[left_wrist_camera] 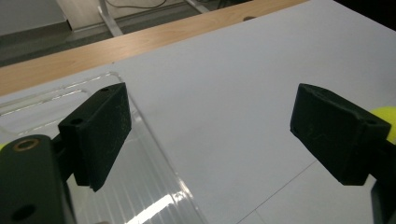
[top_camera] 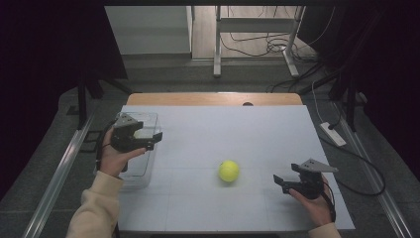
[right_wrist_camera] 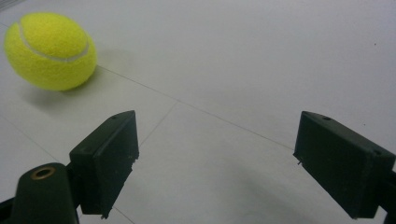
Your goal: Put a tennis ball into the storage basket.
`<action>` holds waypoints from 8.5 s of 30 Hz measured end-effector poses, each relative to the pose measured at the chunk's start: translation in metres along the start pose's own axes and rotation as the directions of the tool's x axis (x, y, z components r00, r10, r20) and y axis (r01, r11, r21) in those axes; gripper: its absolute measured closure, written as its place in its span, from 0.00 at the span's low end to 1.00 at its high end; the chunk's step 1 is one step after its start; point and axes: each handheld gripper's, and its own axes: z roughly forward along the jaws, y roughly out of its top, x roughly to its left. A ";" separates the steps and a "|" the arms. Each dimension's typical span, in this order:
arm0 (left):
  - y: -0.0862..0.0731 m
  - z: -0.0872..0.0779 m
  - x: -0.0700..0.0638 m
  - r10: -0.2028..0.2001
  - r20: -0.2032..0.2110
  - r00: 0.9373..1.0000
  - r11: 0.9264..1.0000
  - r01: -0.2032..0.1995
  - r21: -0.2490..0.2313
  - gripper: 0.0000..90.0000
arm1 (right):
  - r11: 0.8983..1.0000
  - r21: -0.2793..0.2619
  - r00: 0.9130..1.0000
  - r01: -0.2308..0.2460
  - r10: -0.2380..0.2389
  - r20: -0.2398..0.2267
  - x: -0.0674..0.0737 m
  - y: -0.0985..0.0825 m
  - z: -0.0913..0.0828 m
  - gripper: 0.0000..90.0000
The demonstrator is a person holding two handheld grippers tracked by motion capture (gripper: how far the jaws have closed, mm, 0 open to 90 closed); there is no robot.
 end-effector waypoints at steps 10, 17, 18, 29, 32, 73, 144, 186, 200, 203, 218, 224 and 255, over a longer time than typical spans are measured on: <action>0.003 0.004 -0.017 0.032 0.056 0.998 0.999 -0.031 -0.010 0.15 | 1.000 -0.008 1.000 0.007 -0.007 0.005 0.001 0.000 -0.003 0.16; 0.005 0.006 -0.024 0.045 0.069 0.997 0.999 -0.045 -0.006 0.15 | 1.000 -0.012 1.000 0.005 -0.005 0.002 0.001 0.001 -0.004 0.16; 0.006 0.007 -0.026 0.049 0.073 0.996 0.999 -0.049 -0.004 0.15 | 1.000 -0.012 1.000 0.005 -0.005 0.002 0.001 0.000 -0.004 0.16; 0.004 0.013 -0.035 0.068 0.100 0.993 0.997 -0.069 0.014 0.15 | 1.000 -0.014 1.000 0.001 -0.001 -0.002 0.000 0.002 -0.002 0.16; 0.003 0.015 -0.039 0.068 0.116 0.991 0.997 -0.070 0.018 0.15 | 1.000 -0.016 1.000 0.002 -0.002 -0.001 0.000 0.003 -0.002 0.16; 0.016 0.042 -0.091 0.179 0.195 0.964 0.979 -0.194 0.061 0.14 | 1.000 -0.017 1.000 0.010 -0.010 -0.013 -0.001 0.006 0.000 0.16; 0.012 0.102 -0.152 0.261 0.373 0.890 0.925 -0.342 0.168 0.09 | 1.000 0.000 1.000 0.022 -0.022 -0.002 0.000 0.003 0.001 0.16; -0.002 0.146 -0.182 0.288 0.434 0.854 0.861 -0.429 0.272 0.06 | 1.000 0.000 1.000 0.020 -0.020 -0.007 0.000 0.003 0.001 0.16; -0.009 0.155 -0.189 0.351 0.400 0.847 0.839 -0.474 0.268 0.29 | 1.000 -0.001 1.000 0.016 -0.016 -0.006 -0.001 0.003 0.000 0.16; -0.009 0.154 -0.189 0.351 0.399 0.847 0.838 -0.475 0.269 0.30 | 1.000 0.000 1.000 0.016 -0.016 -0.005 -0.001 0.003 0.001 0.16; -0.005 0.144 -0.183 0.344 0.392 0.853 0.861 -0.453 0.232 0.30 | 1.000 -0.002 1.000 0.014 -0.014 -0.003 -0.001 0.003 0.000 0.16; -0.004 0.136 -0.179 0.343 0.385 0.857 0.871 -0.443 0.211 0.30 | 1.000 -0.009 1.000 0.014 -0.014 -0.002 -0.001 0.003 -0.001 0.16; -0.001 0.108 -0.159 0.309 0.326 0.893 0.918 -0.370 0.144 0.30 | 1.000 -0.015 1.000 0.023 -0.022 0.010 0.001 0.003 -0.001 0.17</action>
